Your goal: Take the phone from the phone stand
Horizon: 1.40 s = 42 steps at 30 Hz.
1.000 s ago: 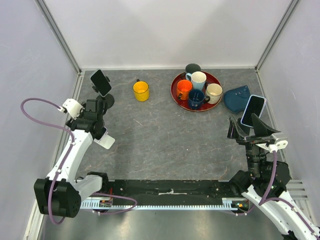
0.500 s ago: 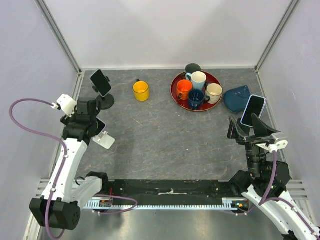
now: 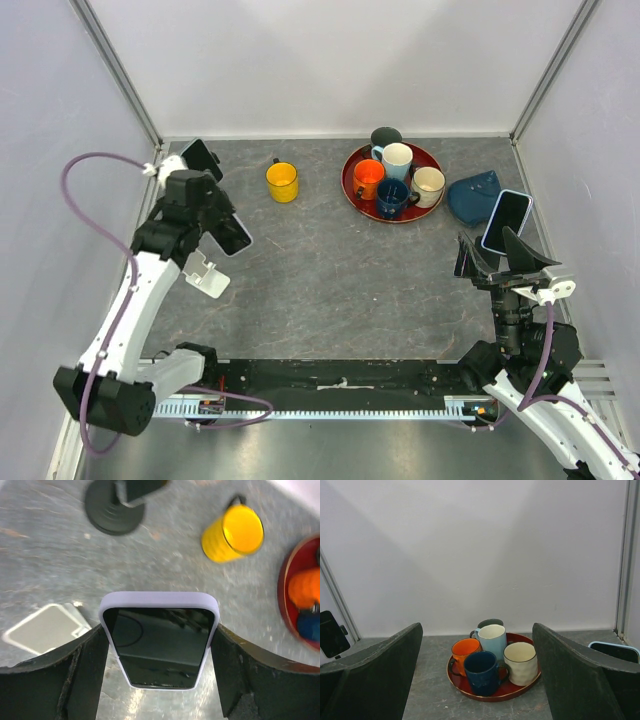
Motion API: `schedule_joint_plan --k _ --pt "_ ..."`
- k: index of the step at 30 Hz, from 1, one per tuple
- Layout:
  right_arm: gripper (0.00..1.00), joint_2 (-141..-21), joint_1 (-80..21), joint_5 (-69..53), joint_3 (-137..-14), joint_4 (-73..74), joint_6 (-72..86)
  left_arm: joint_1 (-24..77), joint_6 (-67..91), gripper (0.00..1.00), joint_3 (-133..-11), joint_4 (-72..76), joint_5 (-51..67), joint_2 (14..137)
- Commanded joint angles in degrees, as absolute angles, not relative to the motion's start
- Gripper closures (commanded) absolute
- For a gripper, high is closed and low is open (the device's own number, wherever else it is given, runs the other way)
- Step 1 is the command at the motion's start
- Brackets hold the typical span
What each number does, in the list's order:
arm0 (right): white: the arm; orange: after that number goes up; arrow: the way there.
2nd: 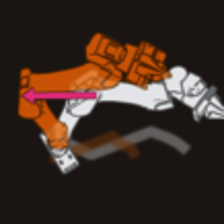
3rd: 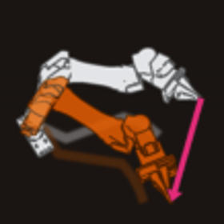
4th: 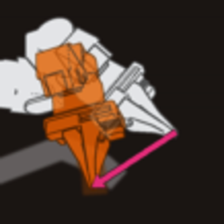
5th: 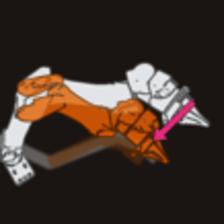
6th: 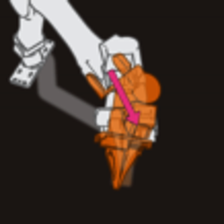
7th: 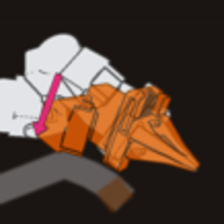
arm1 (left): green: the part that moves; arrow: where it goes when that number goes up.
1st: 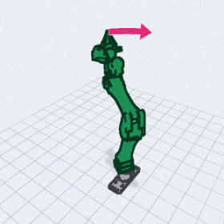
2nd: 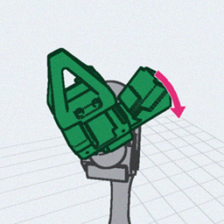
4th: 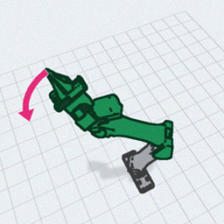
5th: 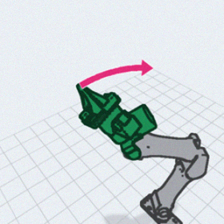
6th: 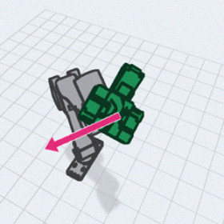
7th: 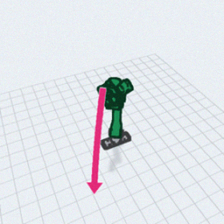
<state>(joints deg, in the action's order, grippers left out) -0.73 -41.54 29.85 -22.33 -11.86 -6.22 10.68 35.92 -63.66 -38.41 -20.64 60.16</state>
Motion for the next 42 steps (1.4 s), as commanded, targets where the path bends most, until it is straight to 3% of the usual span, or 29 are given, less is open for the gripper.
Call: schedule_joint_plan --k 1,13,30,41,42 --pt "0.02 -0.3 -42.0 29.5 -24.0 -12.1 -6.6 18.5 30.7 0.92 -68.7 -38.1 -14.6 65.8" --pt "0.02 -0.3 -42.0 29.8 -23.9 -12.1 -7.0 26.9 27.5 0.91 -72.2 -46.1 -10.6 90.1" --pt "0.02 -0.2 -42.0 30.3 -23.5 -12.6 -7.4 27.8 22.2 0.89 -67.3 -43.3 -11.8 102.6" --pt "0.02 -0.3 -42.1 30.5 -23.3 -12.7 -7.5 27.2 21.6 0.71 -67.5 -41.4 -11.8 106.6" --pt "0.02 -0.3 -42.0 30.5 -23.3 -12.7 -7.6 27.1 21.7 0.57 -67.4 -41.3 -11.8 106.8"
